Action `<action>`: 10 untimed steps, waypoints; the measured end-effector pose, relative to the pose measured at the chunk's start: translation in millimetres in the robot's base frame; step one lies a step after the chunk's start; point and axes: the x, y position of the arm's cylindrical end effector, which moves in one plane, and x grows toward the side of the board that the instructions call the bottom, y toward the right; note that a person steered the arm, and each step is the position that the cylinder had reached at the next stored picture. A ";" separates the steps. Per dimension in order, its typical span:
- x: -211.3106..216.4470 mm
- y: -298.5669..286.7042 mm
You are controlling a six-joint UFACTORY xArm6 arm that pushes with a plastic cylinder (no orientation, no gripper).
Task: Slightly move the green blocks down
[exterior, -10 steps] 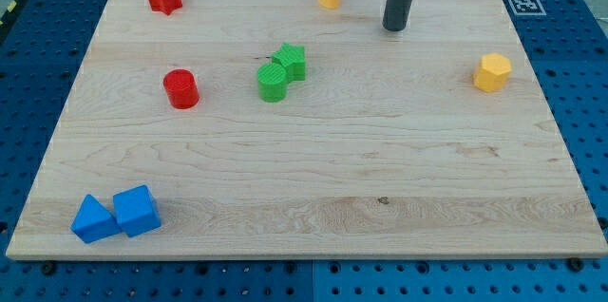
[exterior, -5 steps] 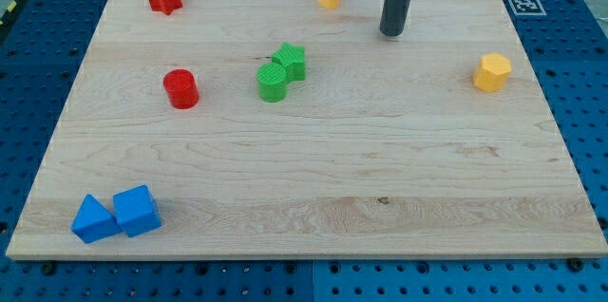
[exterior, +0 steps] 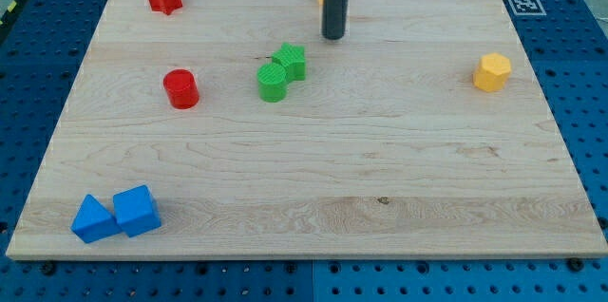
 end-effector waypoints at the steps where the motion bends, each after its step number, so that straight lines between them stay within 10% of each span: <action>1: 23.7 -0.1; 10: 65.0 -68.8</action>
